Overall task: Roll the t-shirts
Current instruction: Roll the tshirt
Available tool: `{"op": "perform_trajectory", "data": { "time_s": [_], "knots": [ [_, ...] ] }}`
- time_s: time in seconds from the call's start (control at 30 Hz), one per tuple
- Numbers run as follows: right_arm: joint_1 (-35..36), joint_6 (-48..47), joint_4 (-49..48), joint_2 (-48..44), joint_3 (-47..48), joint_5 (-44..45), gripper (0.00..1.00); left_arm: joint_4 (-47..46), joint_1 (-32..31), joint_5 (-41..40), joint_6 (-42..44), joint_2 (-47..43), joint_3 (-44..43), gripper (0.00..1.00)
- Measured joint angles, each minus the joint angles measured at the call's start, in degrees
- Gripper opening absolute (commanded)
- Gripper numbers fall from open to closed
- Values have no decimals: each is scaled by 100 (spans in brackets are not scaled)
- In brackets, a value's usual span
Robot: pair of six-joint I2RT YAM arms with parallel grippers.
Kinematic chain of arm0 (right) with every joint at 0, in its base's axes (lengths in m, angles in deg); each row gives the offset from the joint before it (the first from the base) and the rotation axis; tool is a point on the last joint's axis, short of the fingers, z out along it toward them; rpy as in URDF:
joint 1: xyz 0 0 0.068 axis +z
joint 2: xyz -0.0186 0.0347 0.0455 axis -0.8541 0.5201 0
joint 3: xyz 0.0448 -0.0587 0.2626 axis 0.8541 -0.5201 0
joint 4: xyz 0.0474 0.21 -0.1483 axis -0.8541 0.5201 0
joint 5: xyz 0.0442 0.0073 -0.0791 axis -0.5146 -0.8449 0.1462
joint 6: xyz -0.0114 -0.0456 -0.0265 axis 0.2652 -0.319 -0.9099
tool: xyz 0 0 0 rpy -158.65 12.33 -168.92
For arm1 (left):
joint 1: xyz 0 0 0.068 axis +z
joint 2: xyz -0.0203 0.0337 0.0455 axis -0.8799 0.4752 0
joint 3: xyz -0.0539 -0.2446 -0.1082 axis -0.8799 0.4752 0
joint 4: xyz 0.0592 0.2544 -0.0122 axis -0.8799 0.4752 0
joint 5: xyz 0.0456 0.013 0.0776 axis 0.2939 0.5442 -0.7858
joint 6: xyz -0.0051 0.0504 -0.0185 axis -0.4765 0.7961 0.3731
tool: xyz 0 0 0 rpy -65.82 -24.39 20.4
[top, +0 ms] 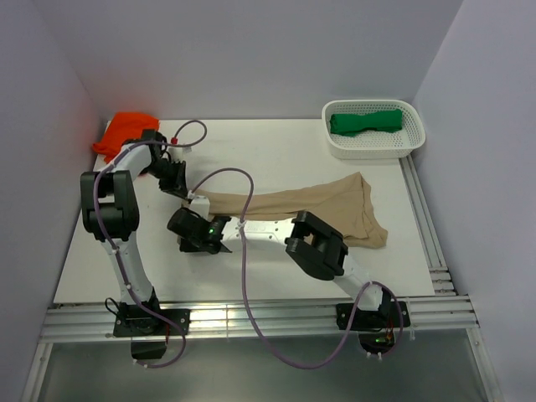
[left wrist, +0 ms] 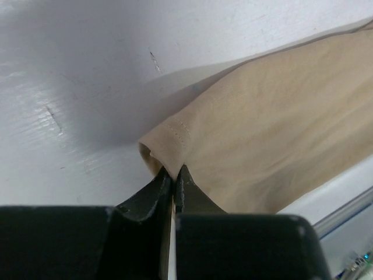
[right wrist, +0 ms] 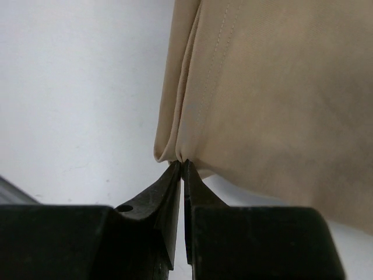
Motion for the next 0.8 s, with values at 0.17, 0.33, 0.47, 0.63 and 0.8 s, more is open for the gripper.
{"op": "perform_trajectory", "data": {
  "time_s": [0.17,0.33,0.47,0.63,0.8],
  "knots": [
    [-111,136,-494,-378,-505,-210,10,-13,-166,-385,-103,-72,-74,5],
    [-190,247,-782,-590,-745,-251,10,-22,-407,-721,-166,-72,-144,6],
    [-219,363,-977,-835,-1147,-245,8,-31,-608,-911,-214,-72,-212,7],
    [-271,597,-1281,-1147,-1836,-219,7,-22,-822,-1084,-273,-72,-278,9],
    [-295,857,-1563,-1394,-2417,-140,7,-20,-1008,-1215,-291,-72,-356,13]
  ]
}}
